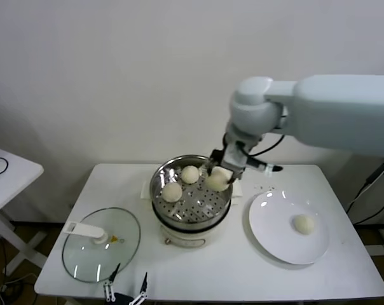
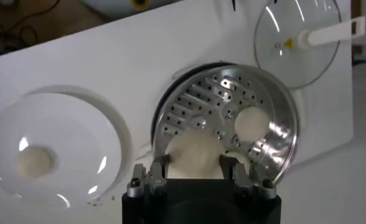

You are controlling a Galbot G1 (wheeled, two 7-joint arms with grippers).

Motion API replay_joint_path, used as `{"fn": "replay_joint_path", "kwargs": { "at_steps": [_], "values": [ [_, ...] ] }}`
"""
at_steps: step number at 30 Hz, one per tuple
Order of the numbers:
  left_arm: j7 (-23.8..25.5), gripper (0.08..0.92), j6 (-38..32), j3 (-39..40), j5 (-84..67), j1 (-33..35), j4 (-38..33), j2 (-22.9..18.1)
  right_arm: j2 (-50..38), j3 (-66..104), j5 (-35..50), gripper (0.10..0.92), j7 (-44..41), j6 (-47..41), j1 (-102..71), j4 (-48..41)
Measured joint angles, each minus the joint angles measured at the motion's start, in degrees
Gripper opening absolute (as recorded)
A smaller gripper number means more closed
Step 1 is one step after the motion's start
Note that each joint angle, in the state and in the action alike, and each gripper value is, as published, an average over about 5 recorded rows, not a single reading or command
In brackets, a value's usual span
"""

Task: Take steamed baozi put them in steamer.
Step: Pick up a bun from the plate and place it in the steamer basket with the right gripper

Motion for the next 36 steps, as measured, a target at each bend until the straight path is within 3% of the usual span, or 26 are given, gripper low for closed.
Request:
{"fn": "replay_joint_path", "kwargs": {
  "at_steps": [16,31,36],
  "values": [
    [0.0,0.823,-0.2,-0.5,-0.1,0.0,0.8,0.0,9.2,2.2,-12.6,0.585,3.1,-0.9,-15.3,-5.5],
    [0.0,0.823,-0.2,-1.0,-0.1,-0.6,1.4,0.0,10.8,3.0,-17.7,0.59,3.8,-0.3,-21.8,-9.4],
    [0.0,0.823,-0.1,-0.9,-0.1,-0.5,1.4,0.0,10.8,3.3,-17.6,0.638,3.8,0.1,-22.2,-9.9]
  ]
}}
